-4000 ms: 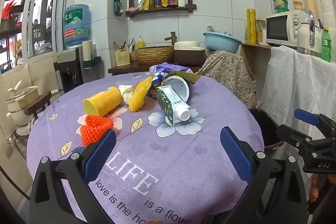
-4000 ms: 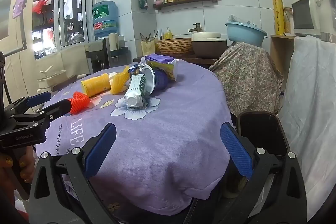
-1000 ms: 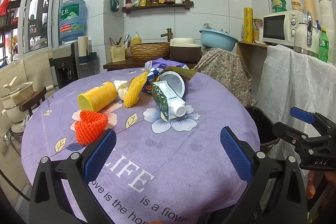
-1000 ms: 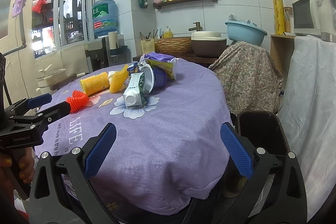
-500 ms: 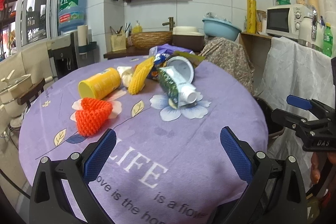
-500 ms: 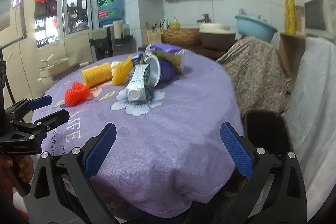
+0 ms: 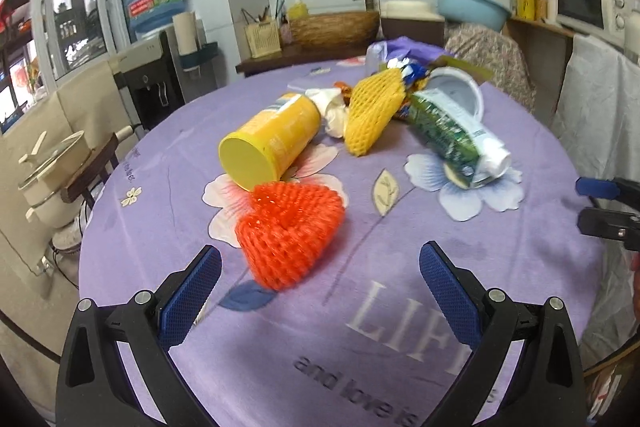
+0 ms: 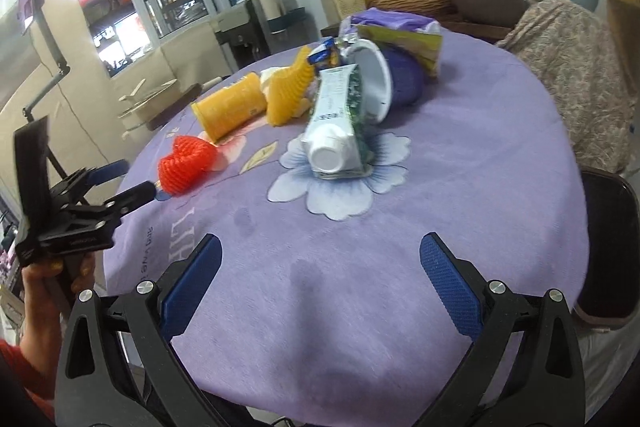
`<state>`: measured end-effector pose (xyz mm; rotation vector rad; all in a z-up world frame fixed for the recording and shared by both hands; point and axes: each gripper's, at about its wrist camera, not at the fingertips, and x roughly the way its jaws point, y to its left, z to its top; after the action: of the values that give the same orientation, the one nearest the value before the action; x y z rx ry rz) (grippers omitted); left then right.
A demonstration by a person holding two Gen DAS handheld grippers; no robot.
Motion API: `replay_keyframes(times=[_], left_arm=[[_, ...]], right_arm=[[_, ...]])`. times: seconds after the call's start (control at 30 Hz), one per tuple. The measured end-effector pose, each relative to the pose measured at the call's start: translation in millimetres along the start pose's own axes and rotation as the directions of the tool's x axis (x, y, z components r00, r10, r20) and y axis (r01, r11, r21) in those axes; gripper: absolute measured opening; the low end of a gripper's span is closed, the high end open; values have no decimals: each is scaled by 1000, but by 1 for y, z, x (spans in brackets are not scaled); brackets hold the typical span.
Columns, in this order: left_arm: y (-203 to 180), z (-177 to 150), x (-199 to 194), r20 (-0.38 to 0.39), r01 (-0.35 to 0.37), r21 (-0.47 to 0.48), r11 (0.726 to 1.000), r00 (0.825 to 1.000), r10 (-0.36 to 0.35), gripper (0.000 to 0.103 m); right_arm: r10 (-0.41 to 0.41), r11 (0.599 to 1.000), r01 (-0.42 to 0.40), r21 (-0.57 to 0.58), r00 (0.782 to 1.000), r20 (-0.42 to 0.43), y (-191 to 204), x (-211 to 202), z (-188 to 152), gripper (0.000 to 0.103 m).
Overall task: Collect trash
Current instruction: 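Grasp the orange mesh net with the left tool while the right tool grasps the milk carton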
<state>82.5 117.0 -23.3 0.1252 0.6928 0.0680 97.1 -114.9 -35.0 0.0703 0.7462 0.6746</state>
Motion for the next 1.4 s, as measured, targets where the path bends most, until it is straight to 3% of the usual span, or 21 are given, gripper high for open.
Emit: replay_keyframes(times=[0.13, 0.3, 0.43, 0.7, 0.93, 1.0, 1.07, 1.3, 1.4], left_arm=[[12, 12, 21, -46, 16, 5, 1000, 999, -16, 92], [16, 20, 44, -108, 4, 30, 1000, 994, 0, 74], [23, 17, 53, -147, 35, -6, 999, 988, -35, 65], [36, 14, 47, -131, 90, -86, 992, 986, -101, 29], [31, 12, 39, -109, 65, -45, 997, 992, -70, 25], [32, 11, 38, -105, 66, -45, 997, 992, -71, 25], [33, 10, 36, -101, 70, -50, 996, 992, -75, 25], [37, 8, 35, -90, 65, -62, 996, 993, -70, 25], [37, 8, 36, -89, 68, -68, 995, 993, -74, 25]], right_arm=[[9, 1000, -9, -7, 1000, -17, 3, 7, 3, 98], [0, 1000, 0, 0, 999, -32, -3, 10, 8, 98], [1, 1000, -1, -2, 999, -47, -5, 14, 16, 98], [-32, 994, 26, -105, 998, -56, 14, 36, 45, 98], [-186, 962, 159, -221, 976, -110, 27, 91, 89, 98], [-234, 950, 197, -243, 963, -136, 29, 109, 96, 93], [-251, 948, 204, -245, 952, -177, 27, 124, 101, 79], [-271, 953, 227, -199, 934, -235, 15, 139, 106, 65], [-265, 958, 221, -185, 926, -268, 9, 146, 104, 53]])
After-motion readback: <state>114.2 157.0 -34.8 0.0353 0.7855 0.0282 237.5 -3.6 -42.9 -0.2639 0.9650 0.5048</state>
